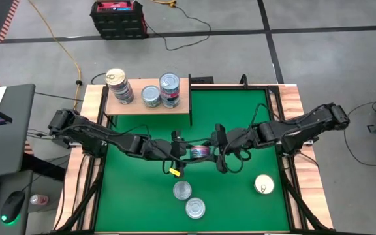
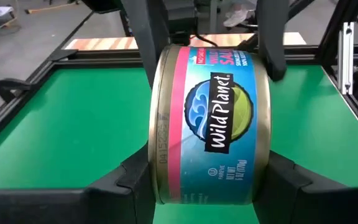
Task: Stack canned seafood by type on shelf
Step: Stack the blue and pink tuna can on top of the blue and pink tuna cans on the shelf
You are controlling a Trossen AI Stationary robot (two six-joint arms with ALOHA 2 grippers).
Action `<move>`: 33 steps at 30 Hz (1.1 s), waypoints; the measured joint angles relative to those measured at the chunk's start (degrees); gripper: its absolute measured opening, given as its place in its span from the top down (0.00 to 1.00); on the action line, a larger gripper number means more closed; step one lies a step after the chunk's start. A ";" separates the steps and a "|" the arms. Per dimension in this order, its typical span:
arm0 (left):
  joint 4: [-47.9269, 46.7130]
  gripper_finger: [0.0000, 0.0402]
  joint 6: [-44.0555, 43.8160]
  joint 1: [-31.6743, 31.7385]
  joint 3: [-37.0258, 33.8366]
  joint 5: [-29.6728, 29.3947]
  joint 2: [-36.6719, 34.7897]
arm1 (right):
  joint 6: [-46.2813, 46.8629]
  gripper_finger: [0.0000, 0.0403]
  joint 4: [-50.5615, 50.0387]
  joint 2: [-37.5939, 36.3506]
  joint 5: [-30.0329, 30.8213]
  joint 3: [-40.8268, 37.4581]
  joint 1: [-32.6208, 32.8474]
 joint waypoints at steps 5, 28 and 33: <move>-10.98 0.53 -1.39 -0.04 0.00 -0.16 -5.61 | -0.61 0.25 -2.39 -1.93 -0.06 2.71 -2.20; -43.95 0.51 28.82 -0.49 -0.02 -57.94 -45.08 | -2.22 0.23 -7.07 0.32 13.42 4.16 -2.86; -44.00 0.51 43.00 0.97 -0.02 -64.82 -45.28 | -0.49 0.23 -6.02 1.07 13.39 4.13 -2.85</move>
